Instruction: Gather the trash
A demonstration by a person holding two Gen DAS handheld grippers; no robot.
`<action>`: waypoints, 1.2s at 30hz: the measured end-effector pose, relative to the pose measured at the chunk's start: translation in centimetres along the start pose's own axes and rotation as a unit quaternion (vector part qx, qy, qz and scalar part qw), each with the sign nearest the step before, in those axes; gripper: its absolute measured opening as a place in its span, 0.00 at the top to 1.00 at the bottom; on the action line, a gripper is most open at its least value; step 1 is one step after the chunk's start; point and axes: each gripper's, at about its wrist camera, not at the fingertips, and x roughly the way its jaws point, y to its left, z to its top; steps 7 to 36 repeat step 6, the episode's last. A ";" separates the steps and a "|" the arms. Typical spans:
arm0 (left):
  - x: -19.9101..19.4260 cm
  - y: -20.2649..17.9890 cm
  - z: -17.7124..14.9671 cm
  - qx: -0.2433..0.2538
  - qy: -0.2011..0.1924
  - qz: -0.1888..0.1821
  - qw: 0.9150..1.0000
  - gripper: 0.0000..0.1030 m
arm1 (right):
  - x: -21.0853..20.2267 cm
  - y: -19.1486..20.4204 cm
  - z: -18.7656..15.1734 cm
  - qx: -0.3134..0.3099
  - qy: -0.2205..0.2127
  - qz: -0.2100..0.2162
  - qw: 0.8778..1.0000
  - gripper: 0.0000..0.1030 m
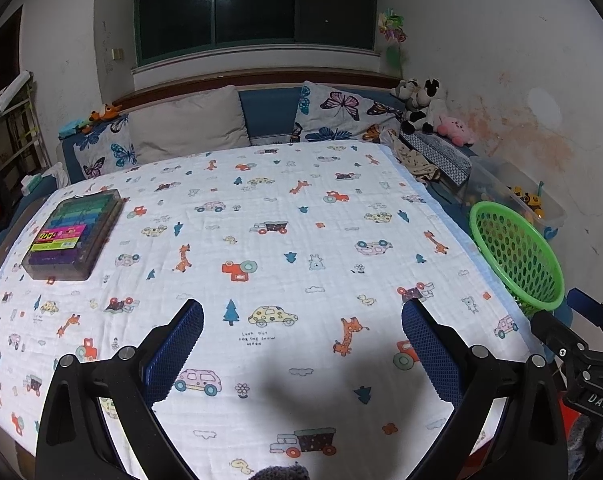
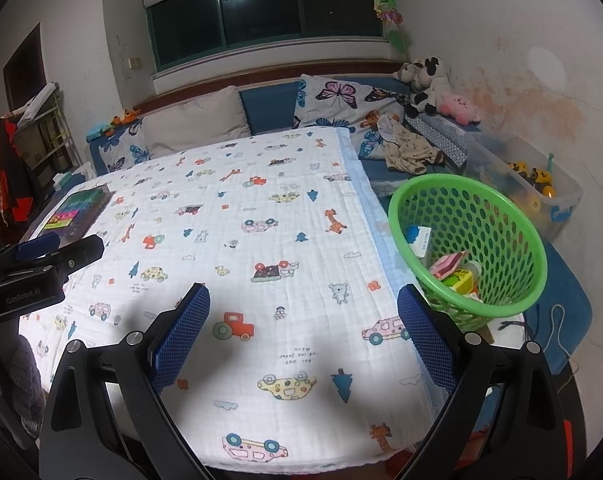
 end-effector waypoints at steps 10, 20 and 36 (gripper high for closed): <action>0.3 0.0 0.0 -0.002 0.003 0.000 1.000 0.07 | 0.0 0.1 0.1 0.000 -0.001 0.001 1.000 0.09; 0.3 0.0 0.0 -0.002 0.003 0.000 1.000 0.07 | 0.0 0.1 0.1 0.000 -0.001 0.001 1.000 0.09; 0.3 0.0 0.0 -0.002 0.003 0.000 1.000 0.07 | 0.0 0.1 0.1 0.000 -0.001 0.001 1.000 0.09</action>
